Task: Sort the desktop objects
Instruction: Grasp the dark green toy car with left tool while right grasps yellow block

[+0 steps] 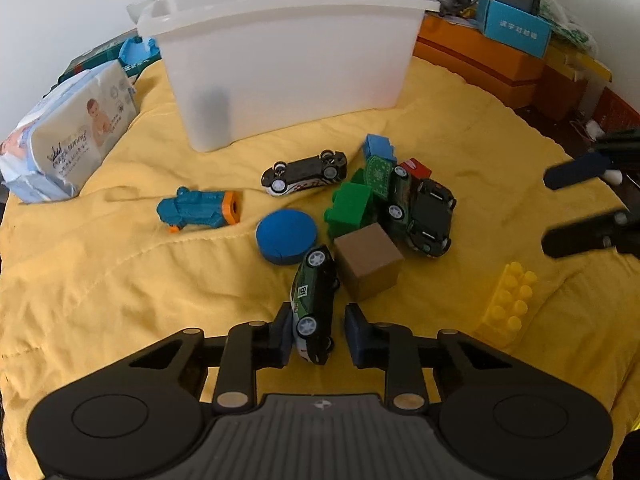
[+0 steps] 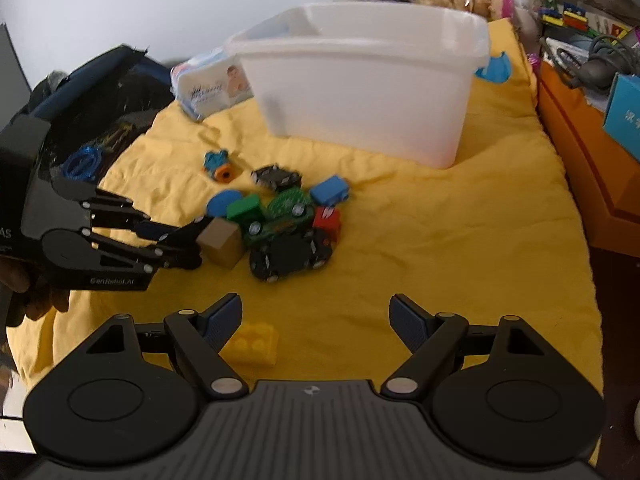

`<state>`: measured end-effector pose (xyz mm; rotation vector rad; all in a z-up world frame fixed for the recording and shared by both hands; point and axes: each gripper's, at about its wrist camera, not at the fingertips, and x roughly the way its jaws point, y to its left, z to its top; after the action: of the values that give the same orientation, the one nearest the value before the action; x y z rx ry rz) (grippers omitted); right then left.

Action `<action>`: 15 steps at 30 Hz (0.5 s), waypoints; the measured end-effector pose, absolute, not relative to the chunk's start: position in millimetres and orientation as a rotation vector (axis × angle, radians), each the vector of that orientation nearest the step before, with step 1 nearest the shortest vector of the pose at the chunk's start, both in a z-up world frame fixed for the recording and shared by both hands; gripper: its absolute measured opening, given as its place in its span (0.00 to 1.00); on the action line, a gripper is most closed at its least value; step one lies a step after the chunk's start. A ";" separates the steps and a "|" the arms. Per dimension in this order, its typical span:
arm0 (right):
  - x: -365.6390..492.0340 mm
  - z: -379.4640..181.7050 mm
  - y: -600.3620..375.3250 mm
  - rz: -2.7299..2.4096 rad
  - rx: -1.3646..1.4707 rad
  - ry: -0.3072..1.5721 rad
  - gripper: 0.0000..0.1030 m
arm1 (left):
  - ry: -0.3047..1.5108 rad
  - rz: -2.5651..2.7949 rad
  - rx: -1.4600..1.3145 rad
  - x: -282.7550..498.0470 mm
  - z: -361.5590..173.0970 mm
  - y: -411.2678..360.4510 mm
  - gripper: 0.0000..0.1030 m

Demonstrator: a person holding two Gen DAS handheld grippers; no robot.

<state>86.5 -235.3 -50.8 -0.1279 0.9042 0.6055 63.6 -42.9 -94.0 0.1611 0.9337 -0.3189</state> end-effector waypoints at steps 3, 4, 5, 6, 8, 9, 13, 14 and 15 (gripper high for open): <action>79.6 -53.9 -228.8 0.635 -0.167 0.899 0.81 | 0.938 -0.295 0.112 67.1 -93.3 -38.8 0.21; 77.2 -55.2 -225.8 0.644 -0.184 0.897 0.81 | 0.938 -0.289 0.099 67.1 -92.3 -38.1 0.21; 75.0 -56.3 -223.7 0.651 -0.192 0.897 0.81 | 0.933 -0.283 0.095 66.2 -91.3 -38.1 0.20; 72.4 -58.1 -221.0 0.662 -0.196 0.901 0.81 | 0.927 -0.276 0.094 64.9 -90.1 -38.4 0.20; 66.6 -63.0 -214.8 0.686 -0.201 0.909 0.81 | 0.913 -0.266 0.088 60.8 -87.5 -38.9 0.20; 63.5 -65.2 -211.6 0.689 -0.211 0.904 0.81 | 0.908 -0.260 0.089 58.9 -86.1 -39.3 0.20; 53.9 -75.8 -198.4 0.687 -0.240 0.899 0.79 | 0.892 -0.241 0.084 53.9 -79.8 -38.0 0.20; 52.6 -78.4 -195.4 0.686 -0.245 0.901 0.79 | 0.889 -0.236 0.078 53.1 -77.4 -36.5 0.20; 51.5 -81.2 -192.2 0.688 -0.247 0.904 0.77 | 0.886 -0.232 0.072 52.3 -75.0 -35.0 0.20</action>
<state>51.5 -192.2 -81.2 -0.2474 0.9039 0.6879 52.3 -35.0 -75.0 0.0724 0.8862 -0.2319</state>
